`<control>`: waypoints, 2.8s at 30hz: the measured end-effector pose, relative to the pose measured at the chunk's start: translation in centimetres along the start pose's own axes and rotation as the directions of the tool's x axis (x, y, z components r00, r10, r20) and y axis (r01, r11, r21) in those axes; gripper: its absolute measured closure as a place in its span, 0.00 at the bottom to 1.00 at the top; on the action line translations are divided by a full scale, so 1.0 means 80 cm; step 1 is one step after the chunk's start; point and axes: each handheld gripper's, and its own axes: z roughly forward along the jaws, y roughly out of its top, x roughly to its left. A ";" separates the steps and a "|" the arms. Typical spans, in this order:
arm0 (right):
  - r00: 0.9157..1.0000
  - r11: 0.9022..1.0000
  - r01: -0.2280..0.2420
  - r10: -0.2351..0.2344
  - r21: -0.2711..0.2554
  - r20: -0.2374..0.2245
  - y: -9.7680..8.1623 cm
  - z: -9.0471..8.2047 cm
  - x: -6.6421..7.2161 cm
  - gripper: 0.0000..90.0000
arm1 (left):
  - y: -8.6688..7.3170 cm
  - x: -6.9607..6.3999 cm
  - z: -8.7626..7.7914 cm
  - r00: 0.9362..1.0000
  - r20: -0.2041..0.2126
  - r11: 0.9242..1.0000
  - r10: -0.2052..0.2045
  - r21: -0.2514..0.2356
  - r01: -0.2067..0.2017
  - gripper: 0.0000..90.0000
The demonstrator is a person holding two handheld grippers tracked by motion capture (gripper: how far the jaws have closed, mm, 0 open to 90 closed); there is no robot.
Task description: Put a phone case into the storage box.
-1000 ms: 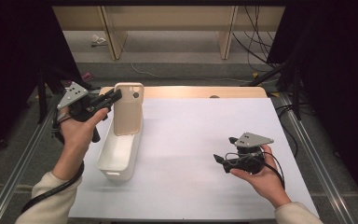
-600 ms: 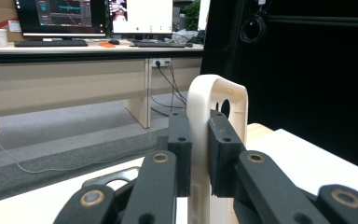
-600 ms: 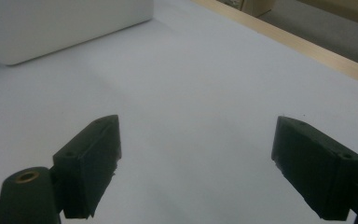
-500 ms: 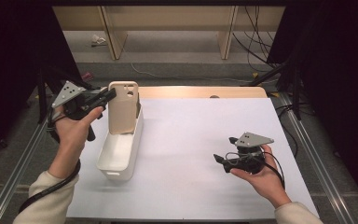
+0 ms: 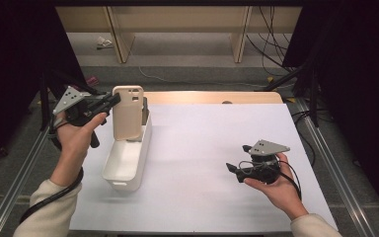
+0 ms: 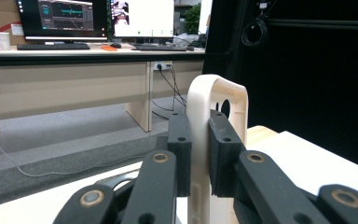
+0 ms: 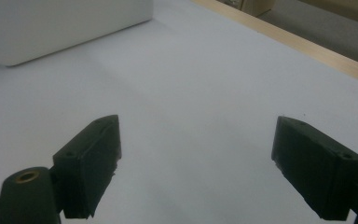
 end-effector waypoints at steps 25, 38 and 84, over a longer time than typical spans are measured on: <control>1.000 1.000 -0.007 0.007 0.001 -0.001 0.000 0.000 0.000 0.18 | -0.010 0.016 0.022 1.000 0.002 1.000 0.011 0.017 -0.011 0.90; 1.000 1.000 -0.007 0.007 0.003 -0.002 -0.001 0.001 -0.001 0.18 | -0.021 0.028 0.034 1.000 -0.012 0.999 -0.003 0.032 0.004 0.90; 1.000 1.000 -0.009 0.009 -0.001 -0.004 -0.001 0.001 -0.001 0.18 | -0.064 0.049 0.061 1.000 -0.023 0.994 -0.014 0.108 0.016 0.90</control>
